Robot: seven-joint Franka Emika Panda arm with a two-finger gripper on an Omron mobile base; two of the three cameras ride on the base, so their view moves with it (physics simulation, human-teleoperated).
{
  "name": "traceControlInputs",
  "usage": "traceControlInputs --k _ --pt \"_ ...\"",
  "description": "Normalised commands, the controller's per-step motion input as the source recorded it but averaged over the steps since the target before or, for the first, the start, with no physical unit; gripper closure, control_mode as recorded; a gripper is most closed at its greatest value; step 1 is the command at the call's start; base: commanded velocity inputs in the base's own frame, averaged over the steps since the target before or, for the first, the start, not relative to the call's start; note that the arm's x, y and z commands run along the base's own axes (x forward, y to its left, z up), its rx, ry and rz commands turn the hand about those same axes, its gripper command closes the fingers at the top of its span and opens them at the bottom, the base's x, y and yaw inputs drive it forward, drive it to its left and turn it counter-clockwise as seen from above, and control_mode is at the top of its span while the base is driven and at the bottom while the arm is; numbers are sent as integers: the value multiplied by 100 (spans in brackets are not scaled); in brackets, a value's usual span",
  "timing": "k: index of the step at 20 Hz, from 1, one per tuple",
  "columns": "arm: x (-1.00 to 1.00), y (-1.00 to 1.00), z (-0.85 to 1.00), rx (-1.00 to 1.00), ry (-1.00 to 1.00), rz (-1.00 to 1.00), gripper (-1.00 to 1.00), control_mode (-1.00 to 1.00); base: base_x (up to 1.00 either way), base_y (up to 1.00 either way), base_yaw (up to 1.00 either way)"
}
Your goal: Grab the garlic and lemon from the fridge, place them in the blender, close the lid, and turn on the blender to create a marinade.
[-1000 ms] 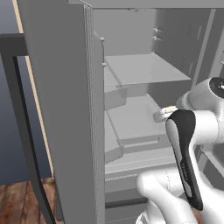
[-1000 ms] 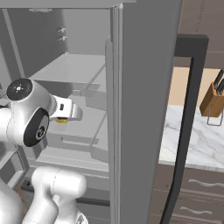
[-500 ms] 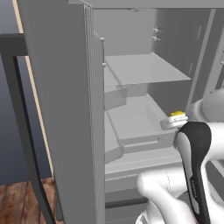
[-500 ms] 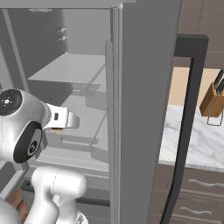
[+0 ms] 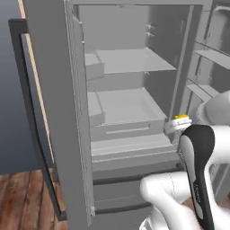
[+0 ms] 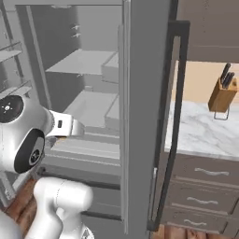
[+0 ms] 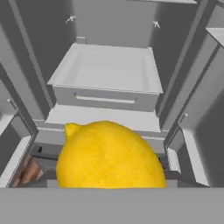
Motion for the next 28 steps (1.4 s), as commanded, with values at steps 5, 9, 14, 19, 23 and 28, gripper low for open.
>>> traceControlInputs --k 5,9,14,19,23,28 --pt "0 0 0 0 0 0 100 100 -89 -21 57" --pt "0 0 0 0 0 0 100 100 -49 0 96" --pt "0 0 0 0 0 0 100 100 -11 6 100" --pt "0 0 0 0 0 0 100 100 -6 41 98" --pt "0 0 0 0 0 0 100 100 9 71 80" --pt "0 0 0 0 0 0 100 100 70 92 54"
